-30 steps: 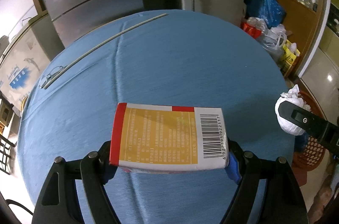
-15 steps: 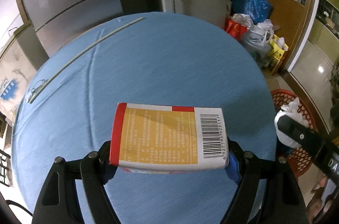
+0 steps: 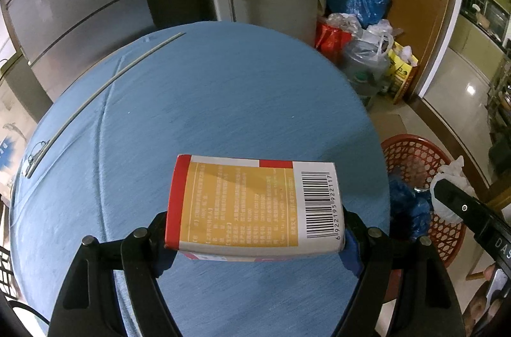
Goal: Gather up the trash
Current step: 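Open the right tool to drop the tissue into the red basket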
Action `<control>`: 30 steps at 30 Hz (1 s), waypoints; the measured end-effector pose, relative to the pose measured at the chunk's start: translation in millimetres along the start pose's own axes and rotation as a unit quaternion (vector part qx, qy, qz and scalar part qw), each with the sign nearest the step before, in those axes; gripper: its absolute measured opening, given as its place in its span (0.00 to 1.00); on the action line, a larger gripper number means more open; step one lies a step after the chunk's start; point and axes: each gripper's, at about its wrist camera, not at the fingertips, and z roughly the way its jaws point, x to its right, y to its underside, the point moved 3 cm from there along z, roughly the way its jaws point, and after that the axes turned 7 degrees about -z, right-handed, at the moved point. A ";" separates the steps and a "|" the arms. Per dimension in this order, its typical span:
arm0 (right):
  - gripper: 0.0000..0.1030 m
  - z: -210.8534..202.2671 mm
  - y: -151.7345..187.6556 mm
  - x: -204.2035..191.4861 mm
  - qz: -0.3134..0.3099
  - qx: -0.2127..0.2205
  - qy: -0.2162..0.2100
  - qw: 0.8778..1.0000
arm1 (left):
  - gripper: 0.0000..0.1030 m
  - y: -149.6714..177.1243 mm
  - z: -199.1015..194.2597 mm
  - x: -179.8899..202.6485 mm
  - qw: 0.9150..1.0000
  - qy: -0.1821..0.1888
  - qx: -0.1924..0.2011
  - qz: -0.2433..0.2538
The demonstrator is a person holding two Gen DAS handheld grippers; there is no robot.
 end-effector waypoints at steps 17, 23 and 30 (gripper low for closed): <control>0.37 -19.2 -4.0 47.3 0.024 0.012 0.053 0.998 | 0.79 -5.7 3.0 33.9 0.999 0.025 -0.003 0.033; 0.37 -23.6 -4.6 62.4 0.034 0.012 0.065 0.997 | 0.79 -5.4 2.5 48.9 0.998 0.035 -0.003 0.047; 0.37 -24.1 -2.4 74.1 0.039 0.009 0.073 0.997 | 0.79 -4.9 2.4 71.3 0.996 0.054 -0.005 0.064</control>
